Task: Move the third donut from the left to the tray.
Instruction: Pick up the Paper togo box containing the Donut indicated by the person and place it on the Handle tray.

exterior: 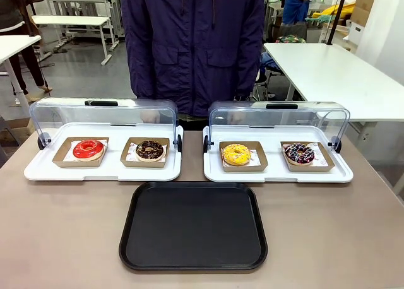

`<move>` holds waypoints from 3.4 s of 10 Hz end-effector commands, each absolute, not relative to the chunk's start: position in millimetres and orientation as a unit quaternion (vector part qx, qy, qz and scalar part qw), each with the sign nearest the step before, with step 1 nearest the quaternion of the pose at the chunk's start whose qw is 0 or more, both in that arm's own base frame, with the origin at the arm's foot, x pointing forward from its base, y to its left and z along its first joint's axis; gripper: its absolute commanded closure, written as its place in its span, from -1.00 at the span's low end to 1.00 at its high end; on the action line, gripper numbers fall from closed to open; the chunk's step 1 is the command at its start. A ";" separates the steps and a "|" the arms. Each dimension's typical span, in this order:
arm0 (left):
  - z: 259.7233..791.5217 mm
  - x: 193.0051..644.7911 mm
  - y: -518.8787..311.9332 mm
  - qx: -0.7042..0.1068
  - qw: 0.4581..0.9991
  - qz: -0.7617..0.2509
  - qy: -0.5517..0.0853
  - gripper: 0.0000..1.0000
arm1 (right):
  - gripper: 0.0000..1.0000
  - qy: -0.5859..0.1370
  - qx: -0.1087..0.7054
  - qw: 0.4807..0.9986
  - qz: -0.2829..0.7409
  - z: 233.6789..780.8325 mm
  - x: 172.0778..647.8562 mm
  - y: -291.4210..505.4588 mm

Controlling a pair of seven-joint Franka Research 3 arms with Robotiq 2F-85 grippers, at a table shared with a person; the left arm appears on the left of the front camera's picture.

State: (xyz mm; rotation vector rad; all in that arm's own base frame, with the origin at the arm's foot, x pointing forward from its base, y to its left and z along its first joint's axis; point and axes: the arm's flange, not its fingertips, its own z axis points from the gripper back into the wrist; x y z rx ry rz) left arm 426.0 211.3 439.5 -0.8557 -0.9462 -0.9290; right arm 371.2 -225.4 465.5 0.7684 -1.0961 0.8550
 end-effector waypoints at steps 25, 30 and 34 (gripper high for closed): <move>442.6 426.2 211.0 -0.386 0.708 -0.417 -0.420 -1.00 | -1.00 -0.500 0.347 0.694 0.384 466.1 372.4 -224.8; 442.6 426.2 211.0 -0.386 0.708 -0.417 -0.420 -1.00 | -1.00 -0.500 0.347 0.694 0.384 466.1 372.4 -224.8; 442.6 426.2 211.0 -0.386 0.708 -0.417 -0.420 -1.00 | -1.00 -0.500 0.347 0.694 0.384 466.1 372.4 -224.8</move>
